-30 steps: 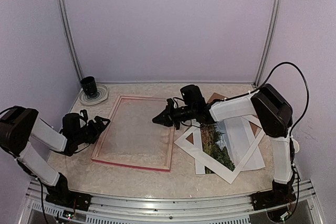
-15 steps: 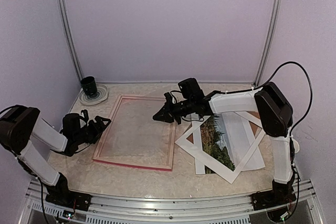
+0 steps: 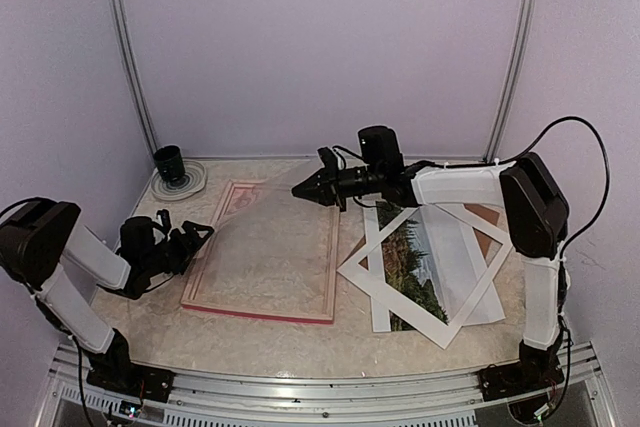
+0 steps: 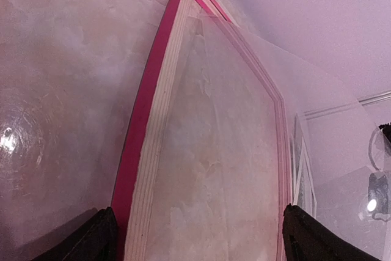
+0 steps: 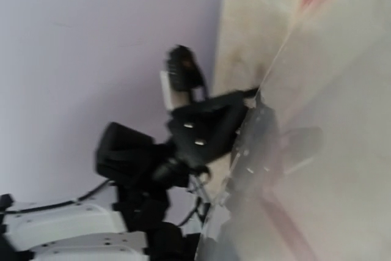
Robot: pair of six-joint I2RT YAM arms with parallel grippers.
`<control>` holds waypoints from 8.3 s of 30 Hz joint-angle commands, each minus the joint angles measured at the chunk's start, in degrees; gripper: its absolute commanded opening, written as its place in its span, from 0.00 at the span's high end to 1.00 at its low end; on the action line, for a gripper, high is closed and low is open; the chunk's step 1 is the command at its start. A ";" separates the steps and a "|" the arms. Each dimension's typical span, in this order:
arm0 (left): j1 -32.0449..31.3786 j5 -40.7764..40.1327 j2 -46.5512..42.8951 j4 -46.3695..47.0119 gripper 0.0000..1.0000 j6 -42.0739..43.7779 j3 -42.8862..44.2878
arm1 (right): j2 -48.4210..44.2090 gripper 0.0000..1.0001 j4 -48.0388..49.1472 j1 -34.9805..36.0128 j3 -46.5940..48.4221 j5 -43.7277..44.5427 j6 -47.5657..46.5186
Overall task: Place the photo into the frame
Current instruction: Place the glass panel at the frame body.
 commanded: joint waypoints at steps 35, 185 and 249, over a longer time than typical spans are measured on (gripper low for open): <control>2.39 -6.68 -14.63 4.79 0.01 -0.89 -8.76 | 5.42 1.00 -9.07 -0.11 26.45 -2.69 -18.65; 2.79 -12.43 -17.99 -4.21 0.01 0.49 -7.49 | 2.19 1.00 -16.63 3.11 -3.84 13.06 -17.21; 2.84 -12.71 -17.86 -4.14 0.01 0.36 -7.57 | 2.11 1.00 -18.58 2.40 -4.30 13.26 -18.50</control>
